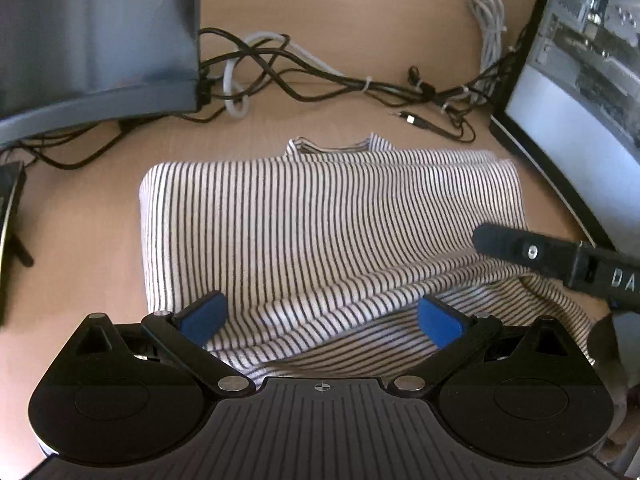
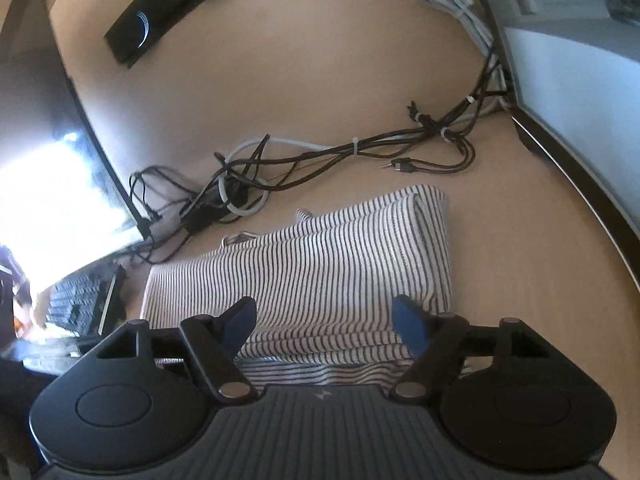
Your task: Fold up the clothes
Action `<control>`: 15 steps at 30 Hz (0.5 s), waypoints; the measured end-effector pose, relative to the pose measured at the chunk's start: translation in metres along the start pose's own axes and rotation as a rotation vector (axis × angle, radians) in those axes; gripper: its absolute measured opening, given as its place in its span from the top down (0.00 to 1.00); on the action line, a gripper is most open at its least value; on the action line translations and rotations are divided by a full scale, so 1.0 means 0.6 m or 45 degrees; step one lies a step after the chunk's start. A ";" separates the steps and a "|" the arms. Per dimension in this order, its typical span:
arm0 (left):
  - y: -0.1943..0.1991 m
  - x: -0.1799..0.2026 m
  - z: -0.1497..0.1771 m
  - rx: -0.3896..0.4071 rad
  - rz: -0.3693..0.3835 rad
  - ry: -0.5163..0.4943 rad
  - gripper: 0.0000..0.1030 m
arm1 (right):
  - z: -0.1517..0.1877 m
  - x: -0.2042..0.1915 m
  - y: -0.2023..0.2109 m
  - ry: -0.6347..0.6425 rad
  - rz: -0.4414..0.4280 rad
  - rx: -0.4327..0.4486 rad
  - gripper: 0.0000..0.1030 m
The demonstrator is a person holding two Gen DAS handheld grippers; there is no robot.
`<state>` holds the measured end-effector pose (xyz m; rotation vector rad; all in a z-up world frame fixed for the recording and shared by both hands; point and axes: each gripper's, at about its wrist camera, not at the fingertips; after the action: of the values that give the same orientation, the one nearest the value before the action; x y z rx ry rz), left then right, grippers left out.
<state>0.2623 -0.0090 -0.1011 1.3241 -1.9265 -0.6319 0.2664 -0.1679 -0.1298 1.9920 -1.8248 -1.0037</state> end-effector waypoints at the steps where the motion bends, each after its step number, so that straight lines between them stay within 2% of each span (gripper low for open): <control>1: 0.000 0.001 0.001 -0.005 0.001 -0.011 0.00 | -0.002 -0.007 -0.002 0.028 0.020 -0.002 0.27; 3: 0.000 0.004 0.003 -0.016 0.000 -0.038 0.00 | -0.008 -0.024 -0.001 0.093 0.077 0.003 0.35; 4: -0.001 0.005 0.004 -0.022 -0.001 -0.051 0.00 | -0.013 -0.034 0.008 0.137 0.111 0.054 0.43; 5: -0.001 0.007 0.005 -0.028 -0.001 -0.064 0.00 | -0.019 -0.045 0.017 0.182 0.145 0.106 0.44; 7: -0.001 0.010 0.007 -0.039 -0.002 -0.091 0.00 | -0.029 -0.064 0.028 0.269 0.252 0.210 0.44; 8: -0.001 0.011 0.008 -0.045 -0.002 -0.105 0.00 | -0.034 -0.072 0.028 0.313 0.327 0.262 0.37; 10: 0.005 0.016 0.009 -0.040 -0.008 -0.102 0.00 | -0.041 -0.072 0.003 0.362 0.381 0.231 0.30; 11: 0.012 0.018 0.007 -0.024 -0.005 -0.081 0.00 | -0.043 -0.064 -0.019 0.352 0.353 0.154 0.37; 12: 0.025 0.020 0.005 0.006 0.011 -0.060 0.00 | -0.043 -0.057 -0.035 0.332 0.321 0.085 0.49; 13: 0.036 0.022 0.003 0.041 0.020 -0.066 0.00 | -0.041 -0.052 -0.049 0.311 0.295 0.024 0.79; 14: 0.046 0.024 0.002 0.076 0.029 -0.075 0.00 | -0.041 -0.051 -0.053 0.313 0.287 0.005 0.90; 15: 0.056 0.026 0.000 0.110 0.037 -0.084 0.00 | -0.047 -0.056 -0.045 0.336 0.265 0.040 0.91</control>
<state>0.2385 -0.0117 -0.0724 1.3411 -2.0430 -0.5904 0.3060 -0.1383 -0.1156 1.8053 -1.8609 -0.6235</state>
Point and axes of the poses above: each gripper's, at about its wrist camera, not at the fingertips, and y roughly against the way its jaws point, x to its right, z to its underside, and after that the axes turned 11 degrees about z, right-handed
